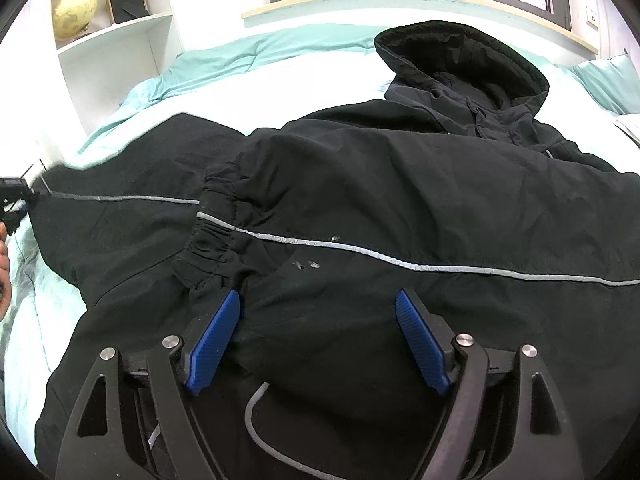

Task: Fold large clothes
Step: 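Grasp the other sleeve cuff with the left gripper and lift it, then carry the cuff over the jacket body and open the left gripper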

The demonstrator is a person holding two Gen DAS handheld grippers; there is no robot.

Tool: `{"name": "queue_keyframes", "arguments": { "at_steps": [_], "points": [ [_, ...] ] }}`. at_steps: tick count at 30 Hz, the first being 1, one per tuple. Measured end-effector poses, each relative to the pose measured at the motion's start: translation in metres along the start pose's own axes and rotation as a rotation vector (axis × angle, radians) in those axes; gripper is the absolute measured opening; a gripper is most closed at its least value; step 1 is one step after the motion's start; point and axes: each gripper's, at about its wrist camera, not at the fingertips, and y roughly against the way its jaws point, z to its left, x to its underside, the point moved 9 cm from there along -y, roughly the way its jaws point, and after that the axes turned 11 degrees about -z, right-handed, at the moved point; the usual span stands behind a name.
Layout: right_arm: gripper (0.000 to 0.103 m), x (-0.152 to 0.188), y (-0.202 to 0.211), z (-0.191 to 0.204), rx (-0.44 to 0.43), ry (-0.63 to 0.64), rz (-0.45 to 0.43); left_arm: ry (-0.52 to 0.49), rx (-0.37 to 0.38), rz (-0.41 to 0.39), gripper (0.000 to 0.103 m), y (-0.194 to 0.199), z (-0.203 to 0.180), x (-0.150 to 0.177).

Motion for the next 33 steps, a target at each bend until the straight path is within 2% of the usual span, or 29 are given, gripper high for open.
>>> {"name": "queue_keyframes", "arguments": {
  "at_steps": [2,3,5,9,13,16,18,20,23,27,29,33],
  "points": [
    [0.083,0.0,0.0,0.0,-0.001,-0.002,0.002,-0.051,0.042,-0.035,0.018,0.011,-0.015,0.004],
    [0.083,0.0,-0.001,-0.001,-0.003,-0.004,0.003,-0.065,0.1,-0.063,0.018,0.023,-0.028,0.002],
    [0.083,0.0,-0.002,-0.001,-0.004,-0.006,0.004,-0.124,0.195,-0.129,0.018,0.058,-0.062,-0.005],
    [0.083,-0.004,0.004,-0.002,-0.005,-0.021,-0.007,-0.273,0.325,-0.214,0.018,0.127,-0.133,-0.004],
    [0.083,-0.02,0.028,-0.012,0.002,-0.065,-0.025,-0.405,0.458,-0.25,0.018,0.19,-0.212,0.021],
    [0.083,-0.048,0.073,-0.028,-0.007,-0.118,-0.08,-0.465,0.551,-0.242,0.018,0.226,-0.268,0.051],
    [0.083,-0.062,0.102,-0.042,-0.001,-0.142,-0.095,-0.519,0.626,-0.208,0.018,0.245,-0.309,0.083],
    [0.083,-0.073,0.133,-0.061,-0.01,-0.186,-0.088,-0.569,0.671,-0.176,0.018,0.252,-0.342,0.111],
    [0.083,-0.079,0.172,-0.092,0.017,-0.212,-0.107,-0.632,0.733,-0.069,0.018,0.254,-0.391,0.174],
    [0.083,-0.067,0.193,-0.133,0.122,-0.171,-0.085,-0.64,0.729,0.08,0.018,0.219,-0.418,0.242],
    [0.083,-0.047,0.19,-0.152,0.159,-0.154,-0.006,-0.657,0.723,0.153,0.019,0.198,-0.427,0.273],
    [0.083,-0.016,0.179,-0.174,0.158,-0.176,0.097,-0.662,0.703,0.351,0.025,0.156,-0.427,0.334]
  ]
}}
